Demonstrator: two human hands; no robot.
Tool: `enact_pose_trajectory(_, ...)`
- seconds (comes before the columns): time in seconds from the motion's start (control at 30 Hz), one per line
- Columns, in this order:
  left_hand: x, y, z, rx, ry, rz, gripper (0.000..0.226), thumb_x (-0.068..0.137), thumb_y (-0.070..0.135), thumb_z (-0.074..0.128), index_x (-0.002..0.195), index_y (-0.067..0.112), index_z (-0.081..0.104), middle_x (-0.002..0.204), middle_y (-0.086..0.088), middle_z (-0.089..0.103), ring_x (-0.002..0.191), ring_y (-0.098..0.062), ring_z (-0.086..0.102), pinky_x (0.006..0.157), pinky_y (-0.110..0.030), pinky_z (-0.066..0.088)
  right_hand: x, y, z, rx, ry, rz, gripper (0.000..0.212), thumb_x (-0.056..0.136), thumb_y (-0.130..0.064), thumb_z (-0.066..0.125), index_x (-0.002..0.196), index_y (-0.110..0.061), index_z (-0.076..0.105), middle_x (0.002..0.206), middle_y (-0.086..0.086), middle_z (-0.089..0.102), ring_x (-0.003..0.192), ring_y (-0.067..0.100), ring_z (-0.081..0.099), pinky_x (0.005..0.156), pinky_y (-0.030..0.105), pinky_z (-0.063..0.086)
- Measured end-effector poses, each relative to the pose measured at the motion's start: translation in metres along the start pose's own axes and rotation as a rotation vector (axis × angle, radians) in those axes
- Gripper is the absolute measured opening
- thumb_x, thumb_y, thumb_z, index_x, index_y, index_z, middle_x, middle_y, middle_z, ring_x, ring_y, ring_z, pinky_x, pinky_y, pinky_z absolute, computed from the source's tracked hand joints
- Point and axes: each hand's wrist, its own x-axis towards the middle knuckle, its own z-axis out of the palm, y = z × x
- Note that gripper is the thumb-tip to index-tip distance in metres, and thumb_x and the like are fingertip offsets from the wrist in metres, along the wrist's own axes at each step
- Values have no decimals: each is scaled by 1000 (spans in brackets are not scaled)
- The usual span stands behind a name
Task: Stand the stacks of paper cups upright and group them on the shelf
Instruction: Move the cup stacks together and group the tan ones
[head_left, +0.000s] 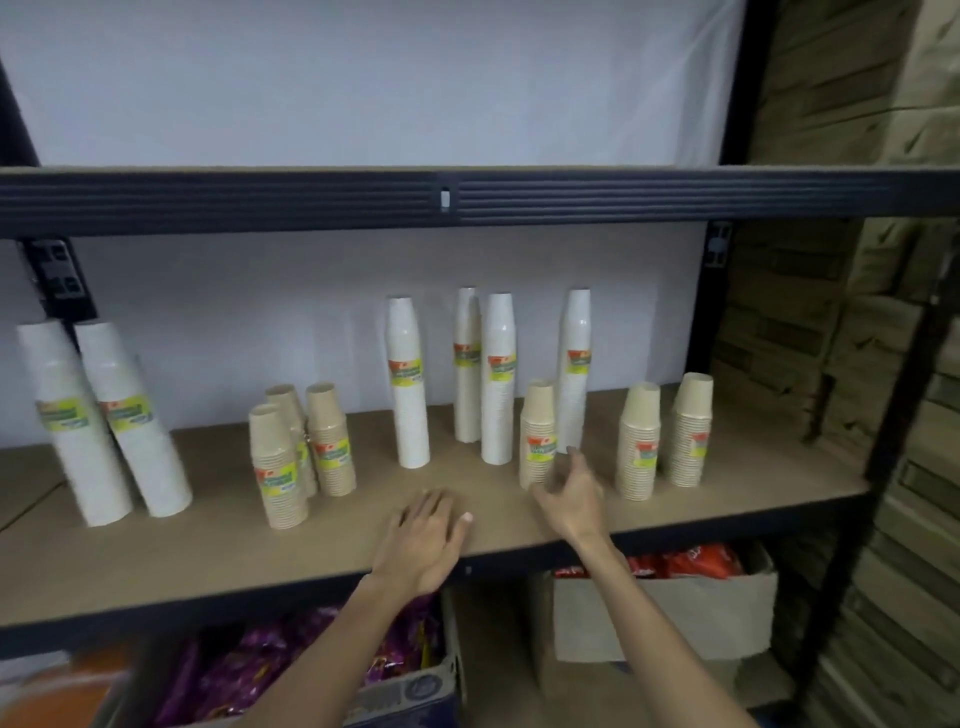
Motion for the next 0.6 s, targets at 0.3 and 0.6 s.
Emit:
enact_pose_trajectory(0.3,-51,-85,-30,-5,353,90,32,97,41,29,92,24,56,93,10,56,86,-15,56,74,-34,45,2,-15,23,22,-104,-81,51,78,-22,81,122,-8,60,114,5,68,104,19,62,85,21,40)
enact_pose_trajectory(0.6,-92,-181,-55,19,464,-398,26,95,36,36,101,19,54,100,-4,63,91,-30,60,77,-42,45,-51,-71,118,103,-347,-202,43,72,-24,84,110,-17,63,100,-4,72,94,13,67,84,28,52)
